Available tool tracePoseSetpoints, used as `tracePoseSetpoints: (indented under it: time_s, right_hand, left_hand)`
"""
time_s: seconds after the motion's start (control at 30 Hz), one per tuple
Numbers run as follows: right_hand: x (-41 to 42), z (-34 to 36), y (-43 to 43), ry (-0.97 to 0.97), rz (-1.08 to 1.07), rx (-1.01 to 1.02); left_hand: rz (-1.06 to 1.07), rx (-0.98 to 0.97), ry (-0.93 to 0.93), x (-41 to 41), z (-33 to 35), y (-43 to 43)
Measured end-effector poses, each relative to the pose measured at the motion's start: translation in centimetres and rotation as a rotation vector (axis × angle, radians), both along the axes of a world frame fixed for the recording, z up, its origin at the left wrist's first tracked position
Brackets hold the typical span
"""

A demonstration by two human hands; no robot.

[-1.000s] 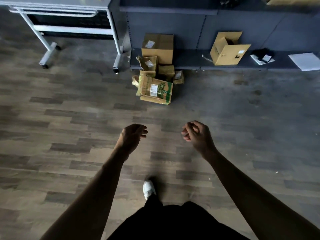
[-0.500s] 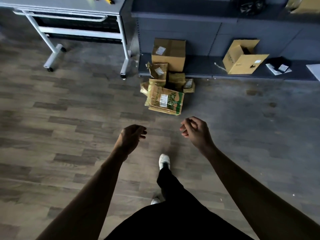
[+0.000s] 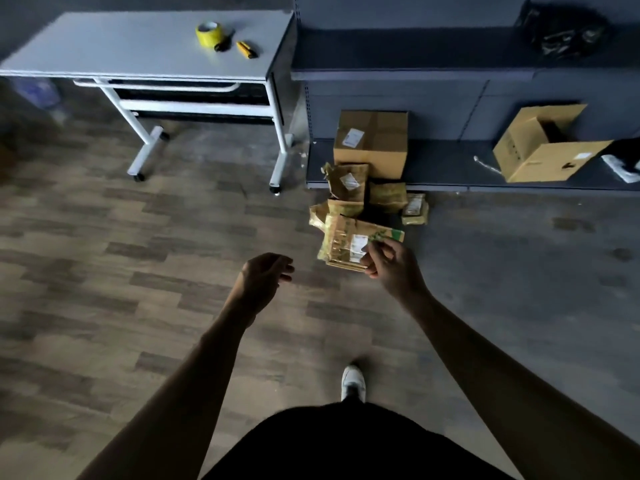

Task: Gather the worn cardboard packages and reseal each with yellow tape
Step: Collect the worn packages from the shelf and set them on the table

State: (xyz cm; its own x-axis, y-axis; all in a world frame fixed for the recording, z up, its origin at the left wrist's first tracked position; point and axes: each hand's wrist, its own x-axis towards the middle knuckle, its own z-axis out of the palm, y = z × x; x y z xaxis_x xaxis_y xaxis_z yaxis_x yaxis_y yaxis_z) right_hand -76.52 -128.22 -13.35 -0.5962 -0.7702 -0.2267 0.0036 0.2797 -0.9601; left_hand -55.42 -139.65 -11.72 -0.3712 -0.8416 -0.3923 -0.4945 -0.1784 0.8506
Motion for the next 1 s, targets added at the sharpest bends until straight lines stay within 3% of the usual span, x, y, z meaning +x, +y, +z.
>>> tracePoseSetpoints:
  time_s: [0.47,1.0]
  right_hand:
    - [0.1,-1.9,-15.4,0.059,0.060,0.096]
    - [1.8,-1.4,-32.8,0.049,-0.218,0.123]
  left_hand:
    - [0.066,0.064,0.037,-0.5,-3.2,-14.7]
    - [-0.166,0.155,0.031,-0.1,-3.1,-37.0]
